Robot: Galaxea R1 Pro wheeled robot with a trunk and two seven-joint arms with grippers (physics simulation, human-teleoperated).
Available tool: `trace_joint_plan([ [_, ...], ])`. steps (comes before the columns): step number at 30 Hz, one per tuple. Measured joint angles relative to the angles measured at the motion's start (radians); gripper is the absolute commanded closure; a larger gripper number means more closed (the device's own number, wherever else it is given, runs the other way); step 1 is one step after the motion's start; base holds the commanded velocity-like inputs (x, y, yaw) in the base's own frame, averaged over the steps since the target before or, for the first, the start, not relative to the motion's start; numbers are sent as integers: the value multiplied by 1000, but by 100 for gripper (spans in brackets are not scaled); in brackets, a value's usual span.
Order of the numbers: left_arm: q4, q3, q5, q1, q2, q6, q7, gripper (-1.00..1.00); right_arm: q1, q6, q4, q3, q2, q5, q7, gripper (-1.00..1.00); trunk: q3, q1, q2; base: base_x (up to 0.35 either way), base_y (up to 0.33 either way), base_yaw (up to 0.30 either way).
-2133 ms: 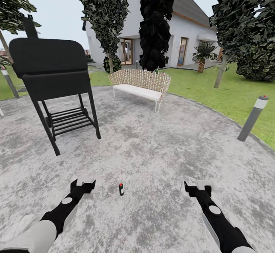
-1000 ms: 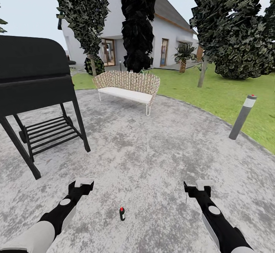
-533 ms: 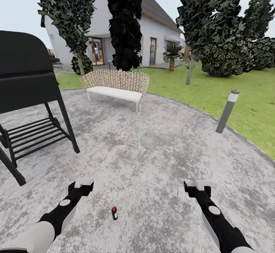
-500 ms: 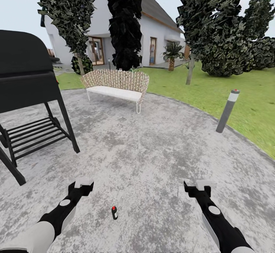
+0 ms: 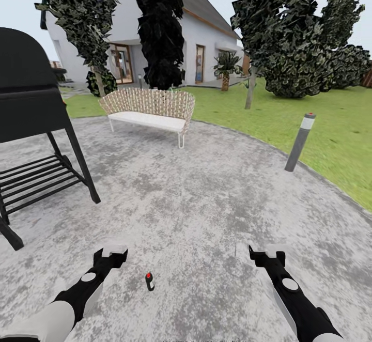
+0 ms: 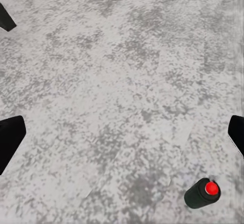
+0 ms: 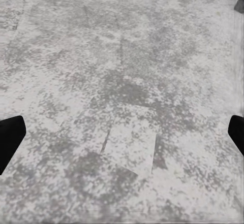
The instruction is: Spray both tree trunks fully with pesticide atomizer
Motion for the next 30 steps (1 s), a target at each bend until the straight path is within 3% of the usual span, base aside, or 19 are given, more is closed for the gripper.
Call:
trace_joint_plan([
  [19, 0, 0, 0, 0, 0, 0, -1, -100, 0, 0, -1, 0, 1, 0, 0, -100, -82, 73, -133, 0, 0, -215],
  [30, 1, 1, 1, 0, 7, -2, 1, -100, 0, 1, -2, -1, 2, -1, 0, -100, -133, 115, -210, 0, 0, -31],
])
